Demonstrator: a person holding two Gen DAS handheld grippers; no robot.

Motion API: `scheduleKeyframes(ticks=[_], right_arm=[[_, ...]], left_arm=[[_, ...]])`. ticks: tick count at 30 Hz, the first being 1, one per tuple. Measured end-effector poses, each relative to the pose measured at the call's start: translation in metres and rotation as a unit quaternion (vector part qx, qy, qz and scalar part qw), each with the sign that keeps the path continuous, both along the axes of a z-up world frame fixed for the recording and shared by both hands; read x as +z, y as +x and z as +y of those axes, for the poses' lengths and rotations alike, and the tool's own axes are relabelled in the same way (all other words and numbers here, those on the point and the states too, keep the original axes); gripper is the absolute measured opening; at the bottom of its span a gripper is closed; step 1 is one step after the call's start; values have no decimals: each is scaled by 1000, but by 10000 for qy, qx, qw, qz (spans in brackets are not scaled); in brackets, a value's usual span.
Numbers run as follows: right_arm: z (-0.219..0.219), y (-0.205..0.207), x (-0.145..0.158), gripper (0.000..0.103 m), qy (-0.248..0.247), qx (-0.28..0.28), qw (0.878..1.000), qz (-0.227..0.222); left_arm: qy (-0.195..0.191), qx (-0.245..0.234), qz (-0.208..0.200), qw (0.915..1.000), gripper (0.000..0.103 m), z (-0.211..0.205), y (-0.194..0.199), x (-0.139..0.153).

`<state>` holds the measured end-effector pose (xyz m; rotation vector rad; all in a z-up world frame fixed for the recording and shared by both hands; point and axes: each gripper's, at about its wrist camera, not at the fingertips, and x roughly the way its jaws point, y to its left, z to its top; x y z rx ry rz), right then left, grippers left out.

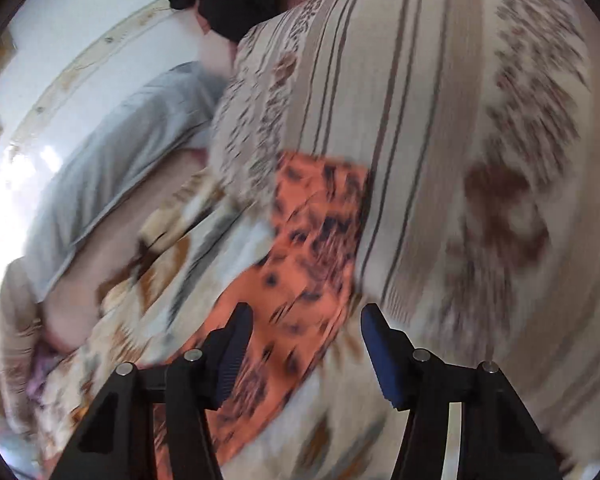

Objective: Fold small clothes
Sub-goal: 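Grasp the sleeve cuff with the right gripper and fold it over the body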

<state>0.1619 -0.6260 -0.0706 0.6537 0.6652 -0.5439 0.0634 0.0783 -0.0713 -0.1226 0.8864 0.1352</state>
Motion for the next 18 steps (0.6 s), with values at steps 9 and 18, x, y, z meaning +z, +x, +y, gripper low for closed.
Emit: scheduleKeyframes(ticks=[9, 18], right_arm=[[-34, 82, -27, 4, -710, -100, 9916, 1081], [144, 85, 118, 4, -965, 1884, 9734, -874]], left_arm=[[174, 349, 252, 9989, 103, 34, 20, -23], [-393, 618, -58, 9973, 103, 71, 6, -16]])
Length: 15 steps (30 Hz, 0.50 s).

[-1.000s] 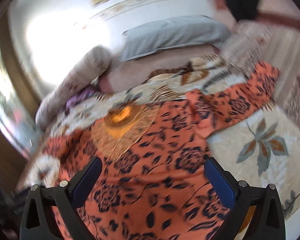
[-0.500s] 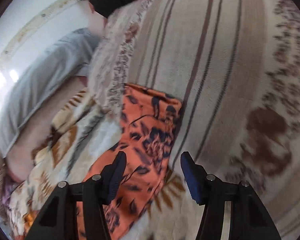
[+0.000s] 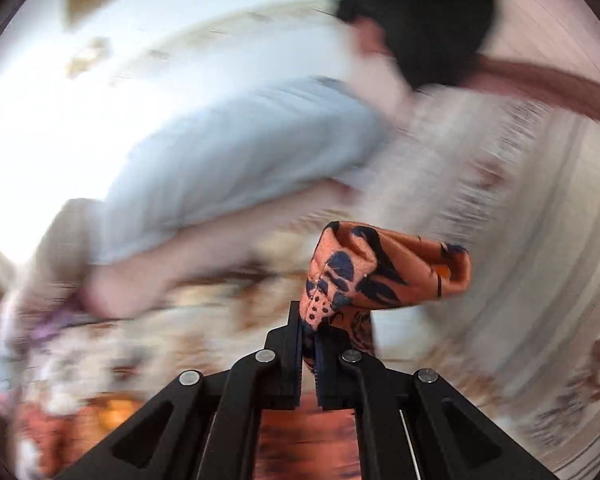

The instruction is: Fold small clothes

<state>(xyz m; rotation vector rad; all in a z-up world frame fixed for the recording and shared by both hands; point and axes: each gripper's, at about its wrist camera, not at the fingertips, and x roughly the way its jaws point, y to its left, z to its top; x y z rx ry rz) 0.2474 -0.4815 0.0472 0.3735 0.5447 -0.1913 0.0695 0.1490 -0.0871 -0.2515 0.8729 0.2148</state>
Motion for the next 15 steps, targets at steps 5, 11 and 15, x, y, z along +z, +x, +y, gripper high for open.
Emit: scheduleKeyframes(ticks=[5, 11, 15], right_arm=[[171, -8, 43, 5, 861, 1587, 9805, -780], [308, 7, -78, 41, 2086, 2243, 9512, 376], [321, 16, -182, 87, 2126, 2511, 9306, 1601]], left_arm=[[-149, 94, -201, 9996, 103, 16, -16, 13], [-197, 261, -280, 9991, 103, 41, -29, 19], [-197, 281, -254, 9991, 103, 47, -31, 20]])
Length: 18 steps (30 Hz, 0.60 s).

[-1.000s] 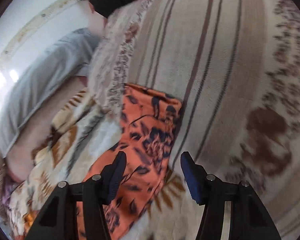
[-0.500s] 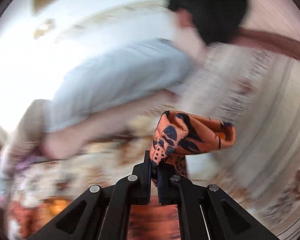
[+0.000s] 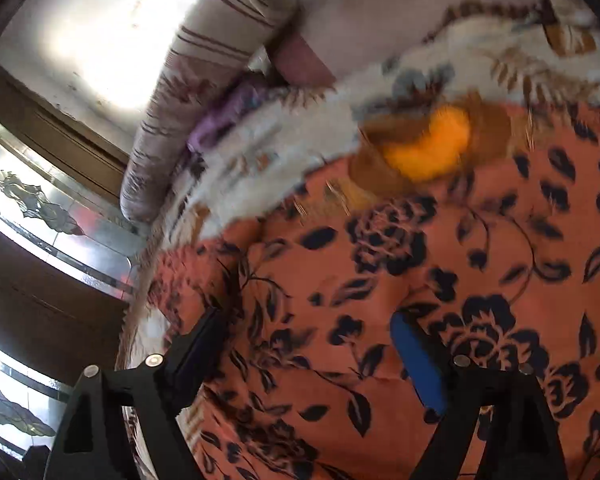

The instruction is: Fold small clothes

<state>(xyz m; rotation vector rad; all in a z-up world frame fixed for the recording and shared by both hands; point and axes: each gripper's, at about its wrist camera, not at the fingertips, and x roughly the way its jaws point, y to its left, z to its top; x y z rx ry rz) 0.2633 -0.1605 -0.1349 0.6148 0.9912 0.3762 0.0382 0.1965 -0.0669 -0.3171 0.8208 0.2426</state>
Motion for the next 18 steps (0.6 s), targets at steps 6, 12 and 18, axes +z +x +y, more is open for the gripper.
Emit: scheduleKeyframes(ticks=[6, 12, 18], right_arm=[[-94, -21, 42, 87, 157, -525, 9955, -772], [-168, -15, -21, 97, -501, -1068, 9929, -174], [-157, -28, -24, 97, -955, -835, 9890, -760]], left_arm=[[-43, -195, 21, 9998, 103, -8, 21, 2], [-1317, -268, -269, 9906, 103, 32, 77, 11], [-2327, 632, -139, 9704, 103, 132, 178, -19]])
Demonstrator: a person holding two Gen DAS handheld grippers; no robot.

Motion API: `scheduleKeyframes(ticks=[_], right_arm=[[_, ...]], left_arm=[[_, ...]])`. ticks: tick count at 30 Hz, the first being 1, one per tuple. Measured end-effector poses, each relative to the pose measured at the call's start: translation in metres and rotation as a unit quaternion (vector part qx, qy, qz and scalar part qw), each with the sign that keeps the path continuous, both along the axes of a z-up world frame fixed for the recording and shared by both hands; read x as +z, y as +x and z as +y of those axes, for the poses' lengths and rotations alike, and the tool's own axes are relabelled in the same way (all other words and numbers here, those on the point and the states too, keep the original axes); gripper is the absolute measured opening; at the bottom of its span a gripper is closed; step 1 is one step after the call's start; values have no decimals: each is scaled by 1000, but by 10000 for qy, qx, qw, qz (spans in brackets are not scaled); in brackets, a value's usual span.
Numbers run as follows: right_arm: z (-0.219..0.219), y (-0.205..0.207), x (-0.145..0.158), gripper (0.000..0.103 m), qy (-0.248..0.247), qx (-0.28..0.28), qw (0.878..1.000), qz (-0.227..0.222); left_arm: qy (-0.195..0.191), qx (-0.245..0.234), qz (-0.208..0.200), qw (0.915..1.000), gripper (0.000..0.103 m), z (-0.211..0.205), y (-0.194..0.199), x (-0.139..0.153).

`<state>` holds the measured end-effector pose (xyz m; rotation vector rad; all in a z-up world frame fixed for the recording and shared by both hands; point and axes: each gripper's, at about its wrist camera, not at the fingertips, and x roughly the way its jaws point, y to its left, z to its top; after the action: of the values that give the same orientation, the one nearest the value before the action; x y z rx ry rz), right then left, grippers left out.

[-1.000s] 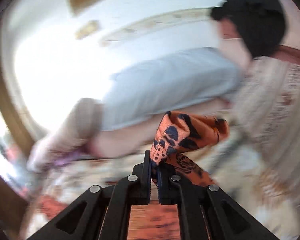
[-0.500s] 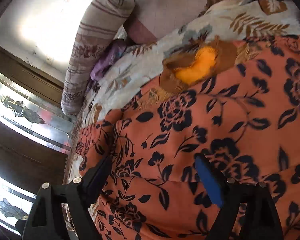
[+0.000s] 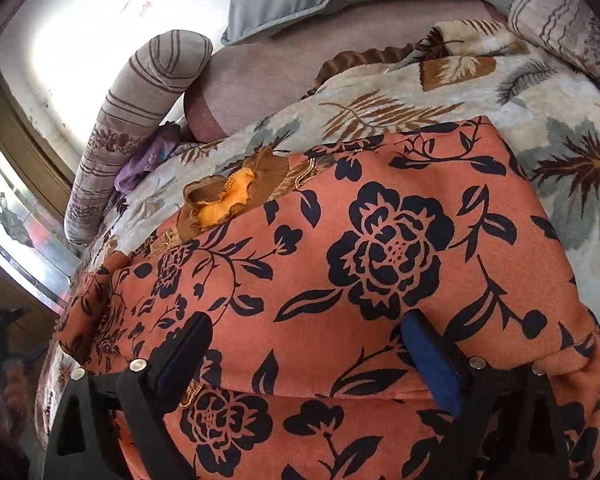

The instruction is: Fold small clothes

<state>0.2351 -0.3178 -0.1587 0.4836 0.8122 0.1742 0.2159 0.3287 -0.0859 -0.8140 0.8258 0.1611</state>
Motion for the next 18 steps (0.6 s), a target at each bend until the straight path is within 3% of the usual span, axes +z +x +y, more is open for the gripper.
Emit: scheduleKeyframes(ticks=[3, 7, 8, 9, 10, 11, 12, 14, 16, 18], right_arm=[[-6, -6, -3, 97, 126, 1, 9999, -80], [-5, -9, -4, 98, 106, 13, 9999, -98], [-4, -10, -5, 98, 98, 13, 9999, -101], [-5, -11, -5, 98, 97, 11, 9999, -106], [-4, -11, -5, 98, 87, 10, 9999, -104], [-3, -11, -5, 98, 73, 10, 9999, -95], [-3, -11, -5, 98, 58, 7, 9999, -93], [-2, -11, -5, 98, 44, 7, 10000, -87], [-2, -11, -5, 98, 79, 2, 9999, -95], [-1, -11, -5, 98, 93, 2, 9999, -86]], left_arm=[[-641, 335, 188, 9972, 103, 35, 37, -24], [-615, 723, 421, 9946, 98, 53, 61, -45], [-562, 750, 462, 9945, 85, 55, 64, -48], [-379, 808, 536, 9946, 51, 56, 66, -48], [-184, 776, 741, 9941, 30, 55, 71, -50], [-232, 671, 871, 9937, 5, 57, 76, -55], [-283, 692, 843, 9936, 4, 61, 76, -56], [116, 647, 725, 9952, 4, 55, 74, -40], [787, 339, 327, 9958, 4, 26, 69, 1], [1193, -112, -310, 9923, 4, -17, 59, 53]])
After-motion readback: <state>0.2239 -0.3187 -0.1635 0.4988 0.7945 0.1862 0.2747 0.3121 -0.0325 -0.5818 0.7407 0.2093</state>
